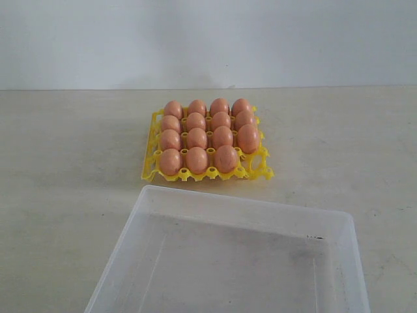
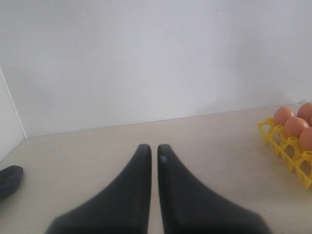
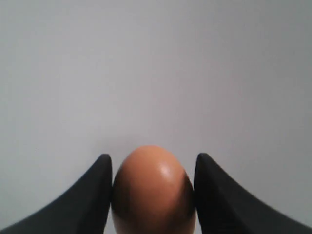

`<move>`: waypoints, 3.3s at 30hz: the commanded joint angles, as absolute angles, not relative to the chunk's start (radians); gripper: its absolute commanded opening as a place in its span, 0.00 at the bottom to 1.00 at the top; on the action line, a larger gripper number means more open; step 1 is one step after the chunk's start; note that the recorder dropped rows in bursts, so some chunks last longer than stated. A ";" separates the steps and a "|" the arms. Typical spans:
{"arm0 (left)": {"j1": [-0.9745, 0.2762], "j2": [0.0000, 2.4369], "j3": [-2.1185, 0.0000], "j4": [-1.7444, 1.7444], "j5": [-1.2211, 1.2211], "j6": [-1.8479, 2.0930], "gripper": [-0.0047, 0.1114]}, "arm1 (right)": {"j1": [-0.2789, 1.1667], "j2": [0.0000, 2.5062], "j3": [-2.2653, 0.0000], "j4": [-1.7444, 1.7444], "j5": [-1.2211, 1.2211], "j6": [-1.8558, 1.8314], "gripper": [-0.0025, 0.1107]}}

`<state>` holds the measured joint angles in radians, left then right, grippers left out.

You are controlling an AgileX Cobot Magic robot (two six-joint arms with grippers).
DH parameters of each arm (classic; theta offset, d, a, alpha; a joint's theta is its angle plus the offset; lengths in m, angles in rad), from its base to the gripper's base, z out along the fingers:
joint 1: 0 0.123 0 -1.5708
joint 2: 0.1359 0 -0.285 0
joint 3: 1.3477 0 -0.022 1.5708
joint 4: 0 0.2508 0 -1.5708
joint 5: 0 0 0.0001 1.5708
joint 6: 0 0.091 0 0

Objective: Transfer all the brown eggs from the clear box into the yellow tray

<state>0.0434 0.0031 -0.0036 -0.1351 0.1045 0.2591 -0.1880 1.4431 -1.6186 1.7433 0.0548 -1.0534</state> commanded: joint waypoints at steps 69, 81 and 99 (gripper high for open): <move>0.037 0.000 0.000 -0.138 0.101 0.262 0.08 | 0.370 1.468 -0.674 0.987 -0.355 -1.969 0.02; 0.037 0.000 0.000 -0.138 0.099 0.262 0.08 | 0.370 1.427 -0.674 0.973 -0.653 -0.843 0.02; 0.037 0.000 0.000 -0.138 0.101 0.262 0.08 | 0.330 1.427 -0.753 -0.710 -0.937 0.633 0.02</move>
